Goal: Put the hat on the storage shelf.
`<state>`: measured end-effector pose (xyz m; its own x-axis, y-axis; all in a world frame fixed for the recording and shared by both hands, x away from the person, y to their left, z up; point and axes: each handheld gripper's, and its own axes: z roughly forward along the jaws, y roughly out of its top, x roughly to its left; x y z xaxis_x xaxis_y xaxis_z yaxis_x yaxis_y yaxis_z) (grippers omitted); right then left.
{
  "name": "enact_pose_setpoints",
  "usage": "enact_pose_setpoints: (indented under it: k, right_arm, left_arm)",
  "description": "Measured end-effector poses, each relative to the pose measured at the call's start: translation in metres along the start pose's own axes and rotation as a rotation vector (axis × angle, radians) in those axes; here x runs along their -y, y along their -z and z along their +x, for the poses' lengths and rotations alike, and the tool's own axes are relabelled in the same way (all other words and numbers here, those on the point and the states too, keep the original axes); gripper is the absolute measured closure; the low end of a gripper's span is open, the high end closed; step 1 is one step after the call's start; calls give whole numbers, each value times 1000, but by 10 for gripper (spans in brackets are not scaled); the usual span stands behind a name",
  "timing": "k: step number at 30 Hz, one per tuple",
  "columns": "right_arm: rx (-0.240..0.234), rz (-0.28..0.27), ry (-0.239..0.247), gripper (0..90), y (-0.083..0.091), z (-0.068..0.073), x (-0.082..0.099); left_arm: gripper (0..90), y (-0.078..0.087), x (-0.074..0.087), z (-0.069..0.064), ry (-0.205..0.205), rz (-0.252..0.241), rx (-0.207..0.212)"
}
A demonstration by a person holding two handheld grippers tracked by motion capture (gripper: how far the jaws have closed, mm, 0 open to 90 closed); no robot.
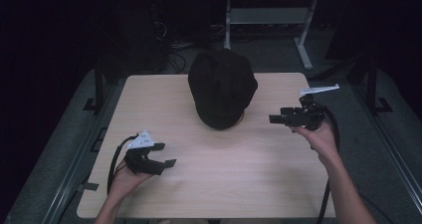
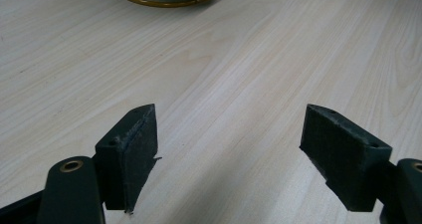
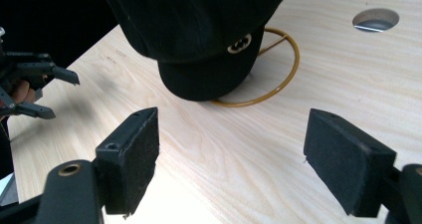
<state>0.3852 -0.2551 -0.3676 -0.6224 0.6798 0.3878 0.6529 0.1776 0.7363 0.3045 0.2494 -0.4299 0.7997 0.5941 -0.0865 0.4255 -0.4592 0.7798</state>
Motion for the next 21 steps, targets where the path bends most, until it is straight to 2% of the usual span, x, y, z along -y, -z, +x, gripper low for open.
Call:
enact_pose_setpoints:
  k: [14, 21]
  right_arm:
    - [-3, 10, -14, 214, 1, -4, 26]
    - [-14, 2, -38, 214, 3, -7, 42]
  left_arm:
    - [218, -1, 1, 0, 2, 10, 0]
    - [218, -2, 2, 0, 5, 7, -3]
